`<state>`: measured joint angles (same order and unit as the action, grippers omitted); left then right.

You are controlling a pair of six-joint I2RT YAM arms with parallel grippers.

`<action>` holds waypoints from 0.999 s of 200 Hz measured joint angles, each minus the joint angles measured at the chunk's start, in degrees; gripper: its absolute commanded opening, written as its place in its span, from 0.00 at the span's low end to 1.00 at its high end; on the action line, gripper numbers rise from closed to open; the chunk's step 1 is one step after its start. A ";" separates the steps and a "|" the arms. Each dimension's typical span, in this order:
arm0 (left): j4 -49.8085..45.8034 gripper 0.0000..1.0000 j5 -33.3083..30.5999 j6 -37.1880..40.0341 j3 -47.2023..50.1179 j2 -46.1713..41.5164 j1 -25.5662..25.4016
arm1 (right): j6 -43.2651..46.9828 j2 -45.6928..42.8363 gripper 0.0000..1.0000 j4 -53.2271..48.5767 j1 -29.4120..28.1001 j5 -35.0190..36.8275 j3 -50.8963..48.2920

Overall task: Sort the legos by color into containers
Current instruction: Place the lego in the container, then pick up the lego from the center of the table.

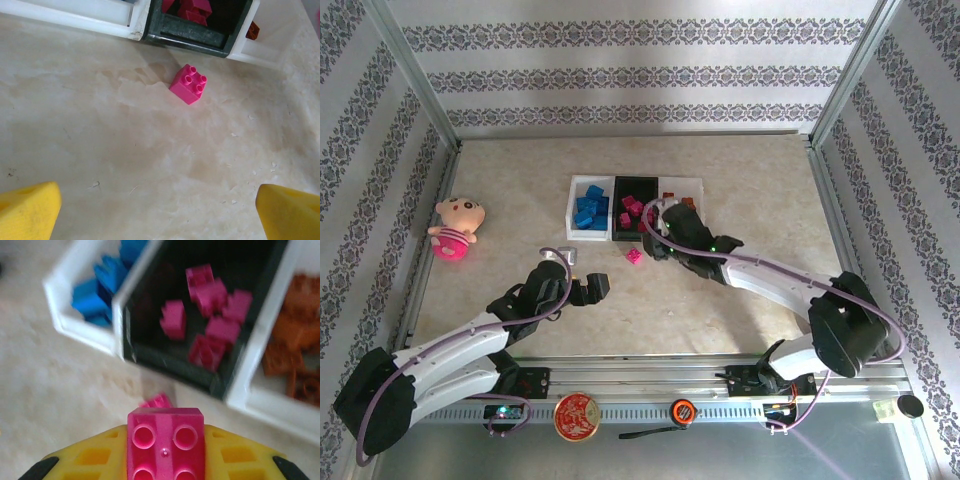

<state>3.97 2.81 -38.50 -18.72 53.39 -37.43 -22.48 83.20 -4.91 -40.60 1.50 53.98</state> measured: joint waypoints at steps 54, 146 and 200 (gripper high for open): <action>0.00 1.00 0.02 -0.66 -0.02 0.17 0.00 | 2.95 14.78 0.29 -0.20 3.19 1.90 15.58; -0.02 1.00 0.02 -0.85 -0.07 0.57 0.00 | 3.61 26.18 0.61 -3.06 4.98 3.96 26.51; -1.84 1.00 0.26 0.94 -6.91 7.48 -0.02 | 2.91 13.88 0.64 -0.96 4.83 4.09 14.64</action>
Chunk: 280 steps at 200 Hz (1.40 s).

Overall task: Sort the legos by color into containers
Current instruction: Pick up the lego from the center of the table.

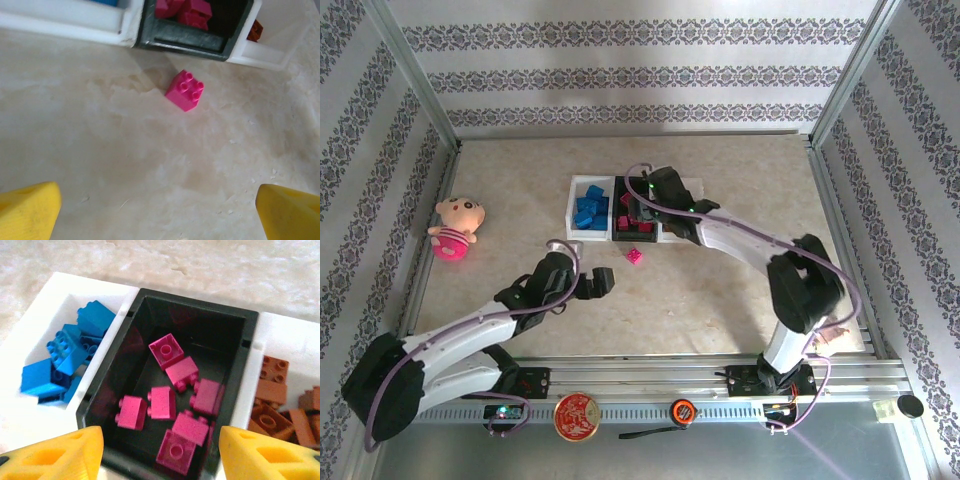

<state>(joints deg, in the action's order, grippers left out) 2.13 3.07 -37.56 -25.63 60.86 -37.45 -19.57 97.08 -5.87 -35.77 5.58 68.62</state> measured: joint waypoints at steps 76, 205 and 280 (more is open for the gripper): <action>-4.55 0.92 -1.88 9.35 -21.51 28.00 -5.57 | -4.37 -21.77 0.66 4.55 0.28 0.00 -23.91; -8.13 0.51 -11.28 16.83 -36.39 48.06 -6.08 | -8.66 -35.36 0.66 5.68 0.42 0.00 -35.47; -6.95 0.37 -8.26 15.89 -29.75 40.13 -6.45 | -8.66 -36.50 0.66 5.75 0.44 0.07 -36.28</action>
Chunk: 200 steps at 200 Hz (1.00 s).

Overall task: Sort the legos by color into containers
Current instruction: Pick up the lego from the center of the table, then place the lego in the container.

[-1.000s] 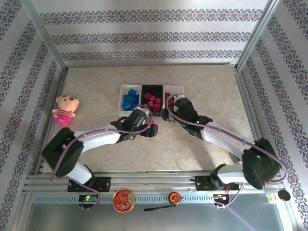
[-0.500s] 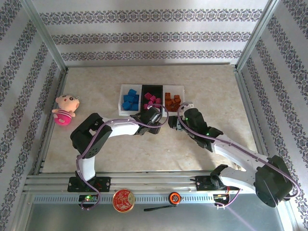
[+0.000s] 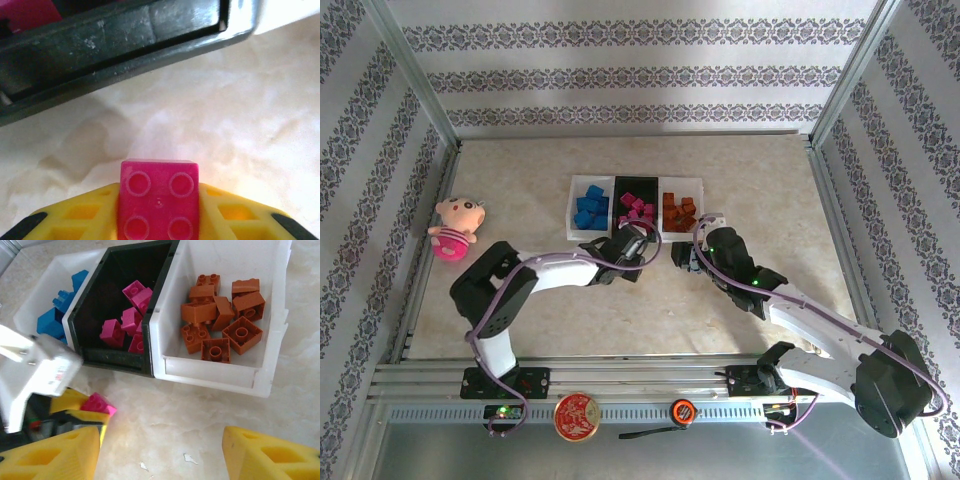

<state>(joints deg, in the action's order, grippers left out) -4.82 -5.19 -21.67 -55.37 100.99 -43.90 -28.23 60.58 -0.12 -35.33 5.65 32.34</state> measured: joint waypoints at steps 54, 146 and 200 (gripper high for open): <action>-0.50 0.36 3.34 -1.07 -4.63 -9.44 1.79 | -0.37 0.00 0.66 0.55 0.00 0.13 -0.61; -1.86 0.39 6.32 -1.46 -28.20 11.65 12.15 | -0.59 -2.08 0.67 0.59 0.00 0.15 -1.53; -4.68 0.85 6.71 -1.66 -38.16 17.77 12.72 | -0.81 -3.58 0.71 0.26 0.00 0.20 -2.14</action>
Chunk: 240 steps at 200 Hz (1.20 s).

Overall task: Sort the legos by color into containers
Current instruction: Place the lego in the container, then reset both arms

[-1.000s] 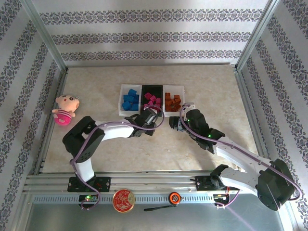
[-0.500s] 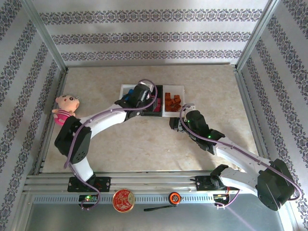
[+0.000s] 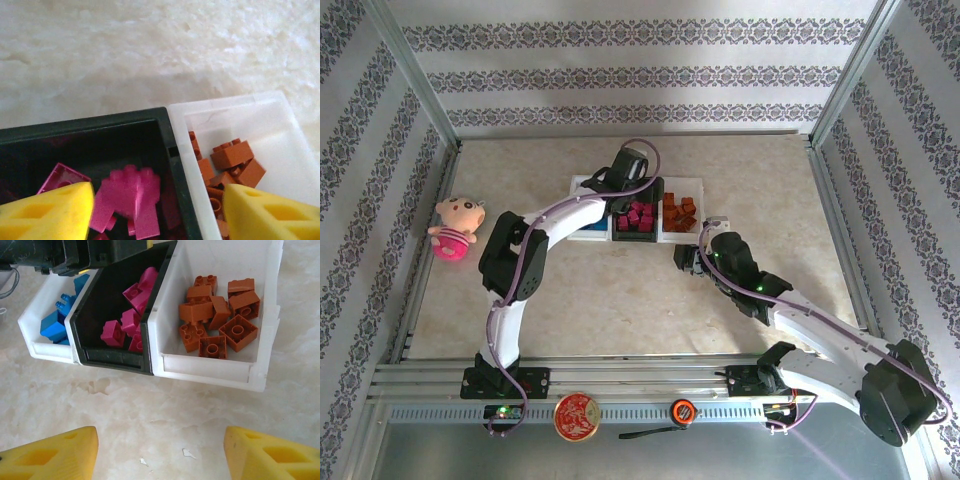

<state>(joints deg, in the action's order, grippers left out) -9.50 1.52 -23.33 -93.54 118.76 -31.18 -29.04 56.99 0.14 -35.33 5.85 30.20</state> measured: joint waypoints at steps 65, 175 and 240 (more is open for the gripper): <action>2.54 1.00 1.27 -0.28 13.86 -16.98 0.24 | 0.31 -4.33 0.98 -0.33 0.37 2.14 -0.70; 15.61 1.00 -18.80 10.29 56.26 -58.01 9.16 | 2.86 -3.10 0.98 1.36 1.49 6.97 -0.85; 30.23 1.00 -20.02 21.92 60.54 -36.85 23.06 | 6.08 -0.22 0.98 4.52 3.39 11.37 -1.25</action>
<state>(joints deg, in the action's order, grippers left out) 20.73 -18.50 -1.41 -32.99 81.91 -8.12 -22.96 56.77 4.67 -31.94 17.21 28.95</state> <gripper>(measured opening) 0.995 0.981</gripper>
